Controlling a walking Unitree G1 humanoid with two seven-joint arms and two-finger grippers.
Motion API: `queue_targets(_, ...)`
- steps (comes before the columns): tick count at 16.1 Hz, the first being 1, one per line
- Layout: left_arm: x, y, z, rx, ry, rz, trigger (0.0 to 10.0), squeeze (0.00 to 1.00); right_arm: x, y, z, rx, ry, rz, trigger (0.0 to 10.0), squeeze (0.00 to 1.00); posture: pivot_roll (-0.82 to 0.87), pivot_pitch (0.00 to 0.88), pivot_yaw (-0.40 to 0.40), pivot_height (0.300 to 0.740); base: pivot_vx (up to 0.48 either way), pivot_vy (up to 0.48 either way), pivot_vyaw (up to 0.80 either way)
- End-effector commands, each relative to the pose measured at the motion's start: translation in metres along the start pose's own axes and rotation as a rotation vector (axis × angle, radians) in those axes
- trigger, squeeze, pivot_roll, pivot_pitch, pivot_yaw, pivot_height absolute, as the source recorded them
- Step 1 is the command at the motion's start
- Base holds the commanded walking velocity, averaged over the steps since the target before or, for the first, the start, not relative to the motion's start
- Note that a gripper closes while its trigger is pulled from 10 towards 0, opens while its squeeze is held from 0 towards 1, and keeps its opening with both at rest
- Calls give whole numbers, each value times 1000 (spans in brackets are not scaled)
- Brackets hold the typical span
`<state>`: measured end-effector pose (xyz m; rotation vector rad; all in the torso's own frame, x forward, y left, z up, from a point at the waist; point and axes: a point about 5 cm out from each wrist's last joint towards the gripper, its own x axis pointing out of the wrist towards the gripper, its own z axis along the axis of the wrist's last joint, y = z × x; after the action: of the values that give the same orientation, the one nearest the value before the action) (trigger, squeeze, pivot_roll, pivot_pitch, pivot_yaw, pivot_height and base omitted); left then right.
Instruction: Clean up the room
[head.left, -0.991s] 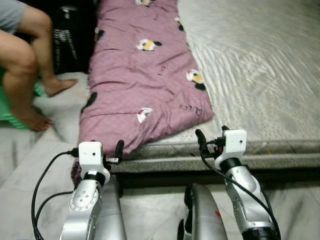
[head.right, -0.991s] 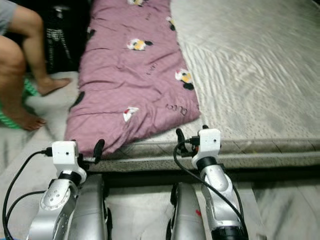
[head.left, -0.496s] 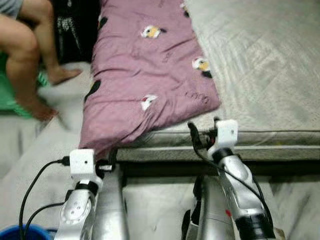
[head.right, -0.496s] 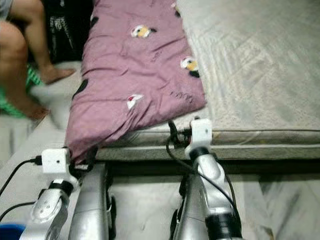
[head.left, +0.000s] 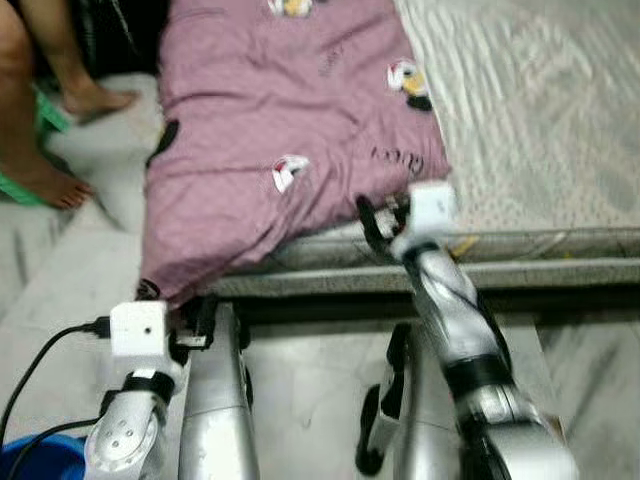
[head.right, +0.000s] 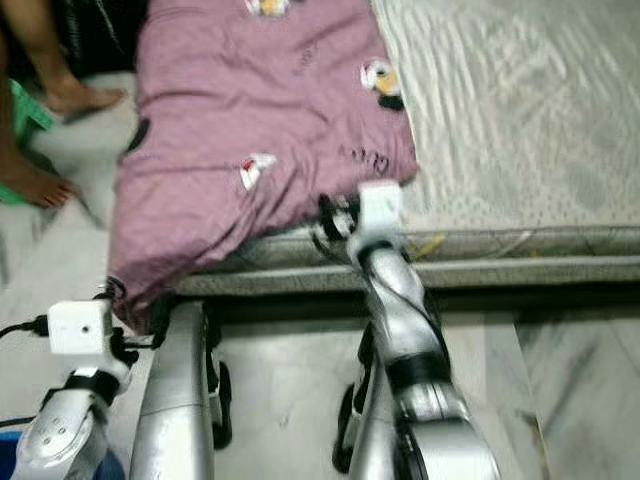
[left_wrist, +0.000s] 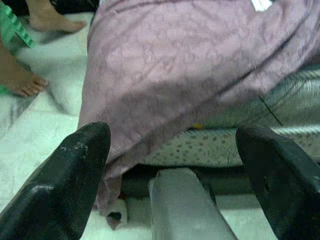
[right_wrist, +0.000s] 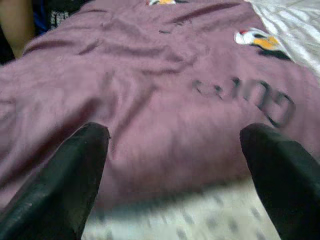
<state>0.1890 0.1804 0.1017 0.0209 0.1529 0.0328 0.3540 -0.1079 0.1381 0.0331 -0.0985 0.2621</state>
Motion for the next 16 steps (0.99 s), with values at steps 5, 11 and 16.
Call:
queue_targets(5,-5,3,9,24,17,14,10000,0,29,32,16,80,-52,12,10000,0,211,367,-11,537,0,0,0)
queue_targets(11,-6,0,10,19,30,2,10000,0,19,48,-29,58,202,64,10000,0,214,373,-13,537,0,0,0)
queue_targets(16,-4,-3,8,9,40,-13,10000,0,5,17,-53,44,350,-37,10000,0,211,367,-22,537,0,0,0)
